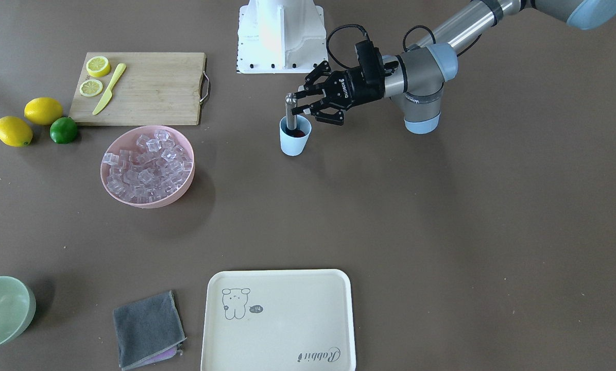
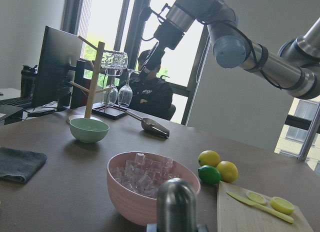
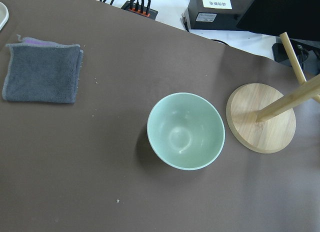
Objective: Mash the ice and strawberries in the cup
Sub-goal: 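Press the rod down and up on the ice and strawberry with the left gripper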
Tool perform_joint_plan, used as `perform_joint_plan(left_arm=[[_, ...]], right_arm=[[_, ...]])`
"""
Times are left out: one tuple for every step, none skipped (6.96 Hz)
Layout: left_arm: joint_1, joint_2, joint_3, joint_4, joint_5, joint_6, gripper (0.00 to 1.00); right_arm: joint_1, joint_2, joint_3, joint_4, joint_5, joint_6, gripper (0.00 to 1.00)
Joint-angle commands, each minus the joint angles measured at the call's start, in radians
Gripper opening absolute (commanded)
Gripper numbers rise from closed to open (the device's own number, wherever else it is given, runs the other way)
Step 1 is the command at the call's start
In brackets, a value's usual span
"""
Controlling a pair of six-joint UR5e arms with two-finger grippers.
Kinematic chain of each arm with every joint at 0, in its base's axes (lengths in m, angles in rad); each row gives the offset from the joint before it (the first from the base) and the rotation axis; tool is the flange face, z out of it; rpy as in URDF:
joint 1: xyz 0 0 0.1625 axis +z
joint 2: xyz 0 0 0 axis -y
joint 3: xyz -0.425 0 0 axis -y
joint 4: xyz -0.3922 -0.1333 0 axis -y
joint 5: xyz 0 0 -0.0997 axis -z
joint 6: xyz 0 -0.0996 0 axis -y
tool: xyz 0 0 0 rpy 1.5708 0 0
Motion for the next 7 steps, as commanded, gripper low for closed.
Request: perform_joint_plan(left_arm=[[-0.003,-0.036,-0.025,0.025,-0.001,-0.002,0.0],[-0.009,-0.033,-0.051,0.05,-0.001,-0.002,0.0],[-0.019,-0.033,-0.059,0.05,-0.001,-0.002,0.0],[-0.041,-0.033,-0.059,0.051,-0.002,-0.002,0.0],[-0.054,-0.028,-0.059,0.053,-0.002,-0.002,0.0],[-0.066,-0.024,-0.059,0.054,-0.007,-0.002,0.0],[-0.065,-0.015,-0.053,0.054,-0.005,-0.002,0.0]], right_arm=[[0.0,-0.001,0.003,0.0,0.0,0.0,1.0],[0.0,-0.001,0.006,0.0,0.001,0.002,1.0],[0.0,-0.001,0.008,0.0,0.002,0.002,1.0],[0.0,-0.001,0.008,0.0,0.002,0.014,1.0],[0.0,-0.001,0.009,0.0,0.003,0.018,1.0],[0.0,-0.001,0.015,0.0,0.002,0.02,1.0],[0.0,-0.001,0.015,0.0,0.002,0.02,1.0]])
